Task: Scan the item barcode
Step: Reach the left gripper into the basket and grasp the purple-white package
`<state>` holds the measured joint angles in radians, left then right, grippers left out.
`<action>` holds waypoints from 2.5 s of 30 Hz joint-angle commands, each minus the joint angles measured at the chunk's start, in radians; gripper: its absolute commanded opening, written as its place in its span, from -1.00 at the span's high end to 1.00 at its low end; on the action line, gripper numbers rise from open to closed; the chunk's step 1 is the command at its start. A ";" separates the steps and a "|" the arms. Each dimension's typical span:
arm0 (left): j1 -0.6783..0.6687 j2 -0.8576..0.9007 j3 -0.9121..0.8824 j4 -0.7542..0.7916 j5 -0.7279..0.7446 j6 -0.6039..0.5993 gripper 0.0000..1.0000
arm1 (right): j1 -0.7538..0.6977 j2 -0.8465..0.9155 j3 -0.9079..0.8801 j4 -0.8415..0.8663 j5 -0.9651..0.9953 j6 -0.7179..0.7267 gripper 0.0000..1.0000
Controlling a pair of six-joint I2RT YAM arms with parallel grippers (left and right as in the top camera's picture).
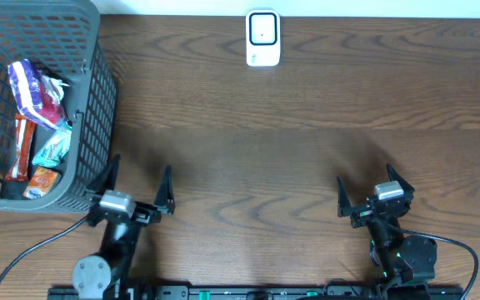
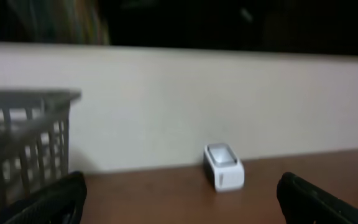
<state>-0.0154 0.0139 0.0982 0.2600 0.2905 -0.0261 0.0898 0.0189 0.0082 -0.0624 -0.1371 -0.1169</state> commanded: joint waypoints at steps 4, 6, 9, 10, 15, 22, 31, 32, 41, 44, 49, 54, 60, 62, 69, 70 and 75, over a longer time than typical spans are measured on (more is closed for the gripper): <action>0.005 -0.002 0.108 0.008 0.016 -0.030 -0.96 | 0.003 0.002 -0.003 -0.002 0.004 0.007 -0.98; 0.005 -0.002 0.124 0.008 0.016 -0.041 -0.96 | 0.003 0.002 -0.003 -0.002 0.004 0.007 -0.98; 0.005 0.004 0.148 0.004 0.016 -0.048 -0.95 | 0.003 0.002 -0.003 -0.002 0.004 0.007 -0.98; 0.005 0.009 0.158 0.001 0.016 -0.048 -0.95 | 0.003 0.002 -0.003 -0.002 0.004 0.007 -0.99; 0.005 0.061 0.226 -0.026 0.016 -0.051 -0.96 | 0.003 0.002 -0.003 -0.002 0.004 0.007 -0.98; 0.005 0.297 0.499 -0.369 0.033 -0.051 -0.96 | 0.003 0.002 -0.003 -0.002 0.004 0.007 -0.98; 0.005 0.427 0.601 -0.257 0.420 -0.051 -0.96 | 0.003 0.002 -0.003 -0.002 0.004 0.007 -0.98; 0.005 0.427 0.601 -0.237 0.425 -0.051 -0.96 | 0.003 0.002 -0.003 -0.002 0.004 0.007 -0.99; 0.006 0.494 0.639 -0.235 0.336 -0.059 -0.96 | 0.003 0.002 -0.003 -0.002 0.004 0.007 -0.98; 0.006 0.585 0.745 -0.412 0.218 -0.057 -0.96 | 0.003 0.002 -0.003 -0.002 0.004 0.007 -0.99; 0.006 0.725 0.844 -0.559 0.422 -0.011 -0.96 | 0.003 0.002 -0.003 -0.002 0.004 0.008 -0.98; 0.006 0.788 0.843 -0.559 0.536 -0.013 -0.96 | 0.003 0.002 -0.003 -0.002 0.004 0.007 -0.99; 0.006 0.816 0.881 -0.510 0.315 -0.013 -0.95 | 0.003 0.002 -0.003 -0.002 0.004 0.007 -0.99; 0.006 0.832 0.919 -0.515 0.151 -0.013 -0.96 | 0.003 0.002 -0.003 -0.002 0.004 0.007 -0.98; 0.008 1.030 1.157 -0.708 -0.354 0.014 -0.96 | 0.003 0.002 -0.003 -0.002 0.004 0.007 -0.99; 0.014 1.077 1.205 -0.760 -0.386 0.015 -0.96 | 0.003 0.002 -0.003 -0.002 0.004 0.007 -0.98; 0.106 1.287 1.432 -0.908 -0.616 -0.048 -0.95 | 0.003 0.002 -0.003 -0.002 0.004 0.007 -0.99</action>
<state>0.0208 1.1957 1.4033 -0.6121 -0.0643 -0.0311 0.0902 0.0196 0.0082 -0.0620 -0.1371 -0.1169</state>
